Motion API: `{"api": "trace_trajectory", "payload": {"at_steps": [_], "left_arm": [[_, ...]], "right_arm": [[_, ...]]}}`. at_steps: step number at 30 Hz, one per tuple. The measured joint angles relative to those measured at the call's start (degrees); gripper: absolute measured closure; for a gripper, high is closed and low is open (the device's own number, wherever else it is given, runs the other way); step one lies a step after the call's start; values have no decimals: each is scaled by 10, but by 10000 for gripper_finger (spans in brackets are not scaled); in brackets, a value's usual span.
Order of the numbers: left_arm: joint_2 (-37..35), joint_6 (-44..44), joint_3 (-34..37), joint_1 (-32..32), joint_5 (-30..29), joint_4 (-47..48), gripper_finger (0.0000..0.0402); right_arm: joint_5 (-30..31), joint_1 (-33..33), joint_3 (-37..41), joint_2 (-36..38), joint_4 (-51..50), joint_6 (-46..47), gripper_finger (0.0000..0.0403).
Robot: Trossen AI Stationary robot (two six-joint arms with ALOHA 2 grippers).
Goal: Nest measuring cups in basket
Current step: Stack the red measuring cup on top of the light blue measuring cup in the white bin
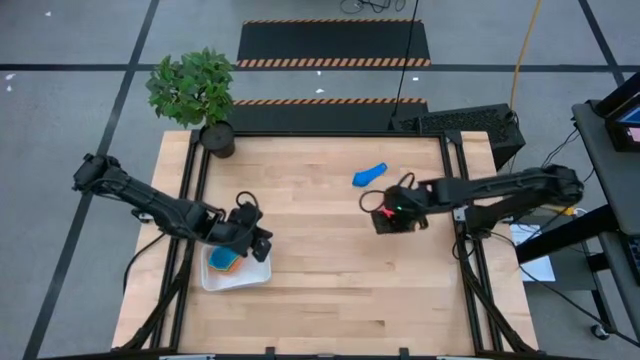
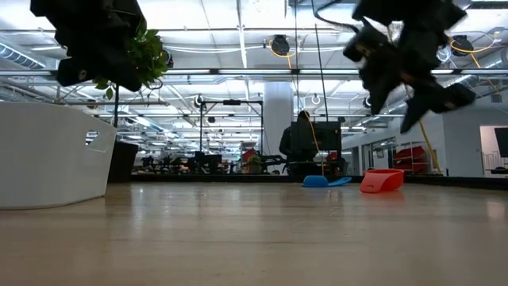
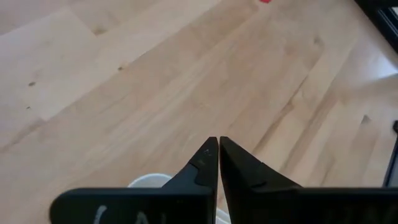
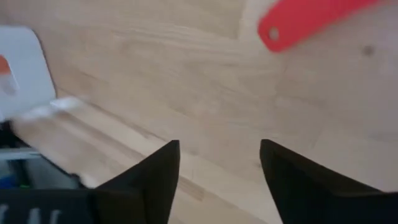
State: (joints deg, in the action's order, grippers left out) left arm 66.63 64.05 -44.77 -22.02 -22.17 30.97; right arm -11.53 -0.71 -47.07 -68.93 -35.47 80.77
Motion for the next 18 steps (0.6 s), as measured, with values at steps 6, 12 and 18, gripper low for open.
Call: {"api": "trace_trajectory", "payload": {"at_steps": [6,12,18], "left_arm": [[0,-65,0,31,53,1,383],[0,-83,0,51,86,1,398],[0,-73,0,66,93,0,381]], "right_arm": [[-16,0,136,37,144,99,154],[57,-9,200,35,211,114,140],[94,-42,217,24,212,51,140]]}}
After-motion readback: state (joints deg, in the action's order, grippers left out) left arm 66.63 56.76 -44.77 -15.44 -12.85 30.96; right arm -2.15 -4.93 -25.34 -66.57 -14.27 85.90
